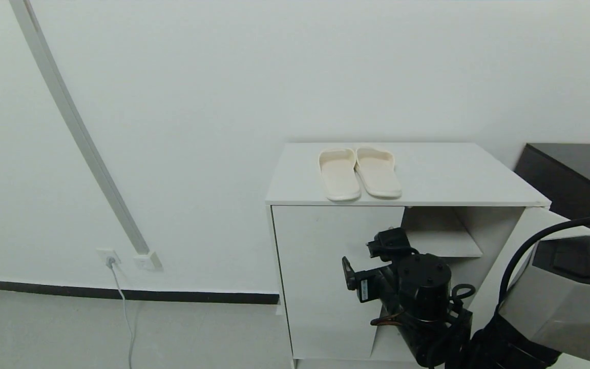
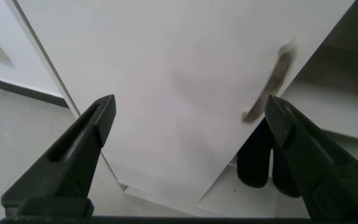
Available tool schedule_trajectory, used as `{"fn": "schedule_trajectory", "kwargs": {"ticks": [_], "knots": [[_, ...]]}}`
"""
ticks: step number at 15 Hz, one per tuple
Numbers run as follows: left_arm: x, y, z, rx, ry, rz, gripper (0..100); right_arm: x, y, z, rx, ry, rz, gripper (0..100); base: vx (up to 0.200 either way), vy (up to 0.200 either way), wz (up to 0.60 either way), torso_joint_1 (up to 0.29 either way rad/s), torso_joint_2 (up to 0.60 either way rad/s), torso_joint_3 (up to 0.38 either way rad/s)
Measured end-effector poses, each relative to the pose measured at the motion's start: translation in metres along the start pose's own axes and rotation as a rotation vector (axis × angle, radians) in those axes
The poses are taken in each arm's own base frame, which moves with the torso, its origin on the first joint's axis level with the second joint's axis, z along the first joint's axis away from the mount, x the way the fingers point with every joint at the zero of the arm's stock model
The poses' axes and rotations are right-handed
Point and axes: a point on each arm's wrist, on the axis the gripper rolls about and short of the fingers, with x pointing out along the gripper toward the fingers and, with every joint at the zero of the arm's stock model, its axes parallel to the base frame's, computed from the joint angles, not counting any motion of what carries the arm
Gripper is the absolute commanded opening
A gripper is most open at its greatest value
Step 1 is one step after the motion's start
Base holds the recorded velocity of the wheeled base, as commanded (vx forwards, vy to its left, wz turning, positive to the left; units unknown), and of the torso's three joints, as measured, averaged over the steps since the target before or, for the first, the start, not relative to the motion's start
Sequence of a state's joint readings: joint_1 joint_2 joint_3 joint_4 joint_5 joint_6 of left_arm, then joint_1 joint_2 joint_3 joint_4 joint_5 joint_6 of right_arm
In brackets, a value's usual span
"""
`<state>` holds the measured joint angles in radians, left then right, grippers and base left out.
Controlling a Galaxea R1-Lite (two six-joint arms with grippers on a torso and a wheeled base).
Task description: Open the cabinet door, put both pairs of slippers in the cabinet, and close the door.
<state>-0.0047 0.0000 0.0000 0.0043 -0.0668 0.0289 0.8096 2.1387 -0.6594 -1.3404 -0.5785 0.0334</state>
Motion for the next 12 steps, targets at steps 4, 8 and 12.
{"fn": "schedule_trajectory", "kwargs": {"ticks": [4, 8, 12], "knots": [[0.0, 0.0, 0.0, 0.0, 0.0, 0.001, 0, 0.0003, 0.0002, 0.0009, 0.001, -0.006, 0.002, 100, 0.0, 0.0, 0.0, 0.246, -0.57, -0.327], [0.0, 0.0, 0.0, 0.004, 0.0, 0.0, 0, 0.0003, -0.0012, 0.001, 0.003, -0.008, -0.002, 100, 0.0, 0.0, 0.0, 0.245, -0.55, -0.305], [0.0, 0.0, 0.0, 0.0, 0.0, 0.001, 0, 0.0007, -0.0015, 0.0013, 0.002, -0.008, -0.003, 100, 0.0, 0.0, 0.0, 0.182, -0.4, -0.226]]}}
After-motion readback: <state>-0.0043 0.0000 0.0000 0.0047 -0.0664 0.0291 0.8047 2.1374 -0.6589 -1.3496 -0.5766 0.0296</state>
